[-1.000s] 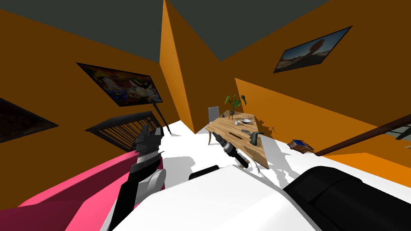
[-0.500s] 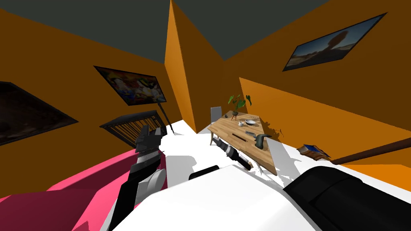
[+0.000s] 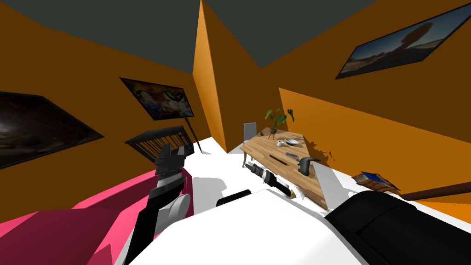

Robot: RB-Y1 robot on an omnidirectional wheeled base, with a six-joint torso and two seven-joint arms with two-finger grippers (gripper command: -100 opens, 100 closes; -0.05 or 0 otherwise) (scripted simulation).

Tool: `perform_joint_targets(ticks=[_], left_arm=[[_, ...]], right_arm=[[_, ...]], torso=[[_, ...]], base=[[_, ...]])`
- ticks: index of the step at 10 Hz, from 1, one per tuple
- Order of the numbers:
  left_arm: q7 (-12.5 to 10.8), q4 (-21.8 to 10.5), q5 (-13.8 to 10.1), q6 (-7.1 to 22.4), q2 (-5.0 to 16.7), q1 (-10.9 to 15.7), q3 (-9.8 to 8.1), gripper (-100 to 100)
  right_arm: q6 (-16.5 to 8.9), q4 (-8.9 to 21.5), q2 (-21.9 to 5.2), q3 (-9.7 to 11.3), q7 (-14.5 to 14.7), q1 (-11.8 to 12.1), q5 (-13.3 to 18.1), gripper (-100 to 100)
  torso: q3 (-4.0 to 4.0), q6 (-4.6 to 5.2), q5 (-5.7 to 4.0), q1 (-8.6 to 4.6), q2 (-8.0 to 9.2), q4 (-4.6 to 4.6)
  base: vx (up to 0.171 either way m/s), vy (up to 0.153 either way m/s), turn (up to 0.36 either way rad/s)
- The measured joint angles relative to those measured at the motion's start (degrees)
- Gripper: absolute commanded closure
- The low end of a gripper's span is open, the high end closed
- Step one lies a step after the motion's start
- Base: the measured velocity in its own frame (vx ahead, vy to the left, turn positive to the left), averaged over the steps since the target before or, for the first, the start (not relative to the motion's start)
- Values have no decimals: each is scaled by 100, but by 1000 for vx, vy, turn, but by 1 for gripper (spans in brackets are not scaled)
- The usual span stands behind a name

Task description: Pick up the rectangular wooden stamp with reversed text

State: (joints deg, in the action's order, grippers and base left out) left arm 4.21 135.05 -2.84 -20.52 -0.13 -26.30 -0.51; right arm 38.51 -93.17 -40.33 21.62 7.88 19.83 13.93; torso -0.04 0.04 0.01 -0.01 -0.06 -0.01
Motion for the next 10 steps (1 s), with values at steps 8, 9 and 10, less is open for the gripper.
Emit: perform_joint_targets(ticks=[8,9,10], left_arm=[[0,0,0,0,0,0,0,0],[0,0,0,0,0,0,0,0],[0,0,0,0,0,0,0,0]], right_arm=[[145,1600,-948,489,208,-147,359,-100],[172,1852,-999,556,230,-201,404,-100],[136,1812,-1069,544,242,-114,404,-100]], torso=[[-2,-2,0,-2,-5,0],[-3,-1,0,-2,-6,-1],[0,1,0,-2,0,0]], base=[[44,4,83],[25,-4,17],[48,4,131]])
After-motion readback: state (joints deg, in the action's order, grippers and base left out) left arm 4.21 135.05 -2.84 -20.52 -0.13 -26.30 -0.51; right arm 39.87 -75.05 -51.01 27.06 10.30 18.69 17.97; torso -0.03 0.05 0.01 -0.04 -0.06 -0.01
